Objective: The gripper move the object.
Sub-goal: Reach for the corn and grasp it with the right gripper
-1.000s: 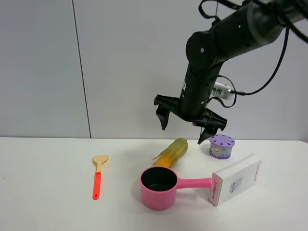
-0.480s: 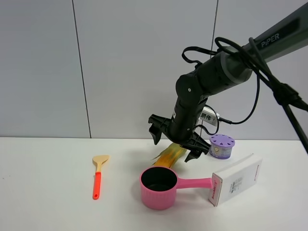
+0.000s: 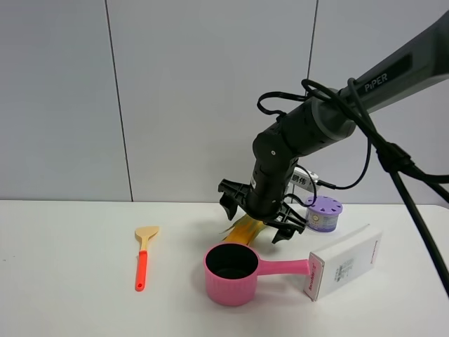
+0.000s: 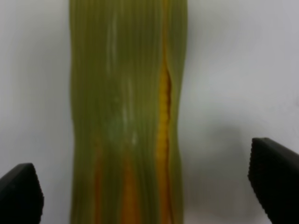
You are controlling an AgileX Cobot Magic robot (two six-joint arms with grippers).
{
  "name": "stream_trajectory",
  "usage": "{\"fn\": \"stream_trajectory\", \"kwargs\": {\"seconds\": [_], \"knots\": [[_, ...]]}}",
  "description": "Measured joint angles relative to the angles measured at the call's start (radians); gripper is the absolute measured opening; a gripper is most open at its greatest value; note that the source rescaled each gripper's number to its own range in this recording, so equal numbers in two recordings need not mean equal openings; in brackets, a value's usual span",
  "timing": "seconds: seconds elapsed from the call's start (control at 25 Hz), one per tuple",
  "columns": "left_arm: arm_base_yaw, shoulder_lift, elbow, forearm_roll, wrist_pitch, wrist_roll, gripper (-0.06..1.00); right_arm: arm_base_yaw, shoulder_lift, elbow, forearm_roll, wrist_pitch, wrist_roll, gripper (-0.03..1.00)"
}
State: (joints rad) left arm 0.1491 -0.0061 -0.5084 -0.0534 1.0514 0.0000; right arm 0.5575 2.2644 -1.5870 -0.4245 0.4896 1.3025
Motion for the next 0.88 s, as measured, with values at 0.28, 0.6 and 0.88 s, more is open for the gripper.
{"fn": "stream_trajectory", "kwargs": {"seconds": [0.28, 0.6, 0.88], "knots": [[0.0, 0.0, 0.0, 0.0, 0.0, 0.0, 1.0, 0.0, 0.008, -0.028, -0.051, 0.001, 0.016, 0.99], [0.0, 0.0, 0.0, 0.0, 0.0, 0.0, 1.0, 0.0, 0.032, -0.028, -0.067, -0.015, 0.016, 0.98], [0.0, 0.0, 0.0, 0.0, 0.0, 0.0, 1.0, 0.0, 0.034, -0.028, -0.089, -0.018, 0.016, 0.48]]}}
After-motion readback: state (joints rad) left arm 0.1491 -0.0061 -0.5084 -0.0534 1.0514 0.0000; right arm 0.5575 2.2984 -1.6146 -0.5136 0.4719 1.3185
